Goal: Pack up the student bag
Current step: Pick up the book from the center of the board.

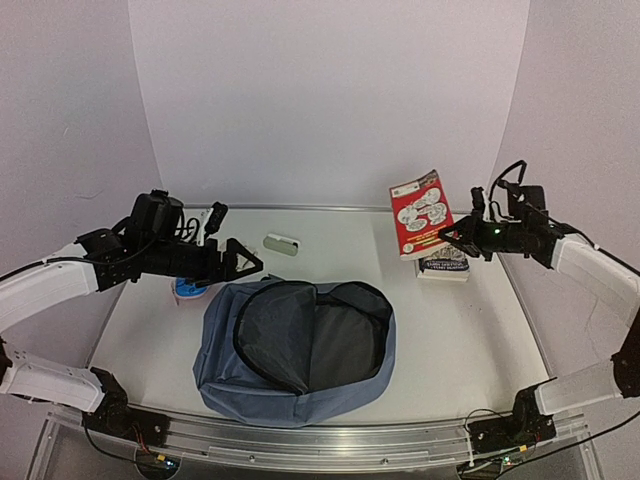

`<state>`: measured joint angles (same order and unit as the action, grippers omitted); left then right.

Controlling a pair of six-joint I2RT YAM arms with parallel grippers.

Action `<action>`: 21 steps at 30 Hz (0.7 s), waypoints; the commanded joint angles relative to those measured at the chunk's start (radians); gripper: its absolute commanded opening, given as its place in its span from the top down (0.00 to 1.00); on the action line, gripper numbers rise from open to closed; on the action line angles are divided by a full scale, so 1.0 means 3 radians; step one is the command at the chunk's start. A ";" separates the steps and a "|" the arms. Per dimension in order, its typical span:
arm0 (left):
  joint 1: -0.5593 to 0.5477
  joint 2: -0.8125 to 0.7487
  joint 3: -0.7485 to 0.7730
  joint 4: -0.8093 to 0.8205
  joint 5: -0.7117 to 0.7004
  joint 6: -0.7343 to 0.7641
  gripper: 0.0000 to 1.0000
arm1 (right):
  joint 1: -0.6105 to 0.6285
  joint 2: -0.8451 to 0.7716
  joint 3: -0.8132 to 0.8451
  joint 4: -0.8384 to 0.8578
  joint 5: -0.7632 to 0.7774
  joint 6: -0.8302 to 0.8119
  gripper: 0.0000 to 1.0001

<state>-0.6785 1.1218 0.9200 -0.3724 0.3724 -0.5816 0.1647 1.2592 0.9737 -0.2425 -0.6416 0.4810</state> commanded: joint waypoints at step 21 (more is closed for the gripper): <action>-0.0048 0.0562 0.0794 -0.0044 0.1119 0.0613 0.00 | 0.2214 0.0181 0.0555 -0.0092 -0.0899 -0.0457 1.00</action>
<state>-0.6823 1.2835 1.0865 -0.3335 0.6412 -0.4705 0.7901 1.2923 1.0666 -0.3304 -0.8314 0.4006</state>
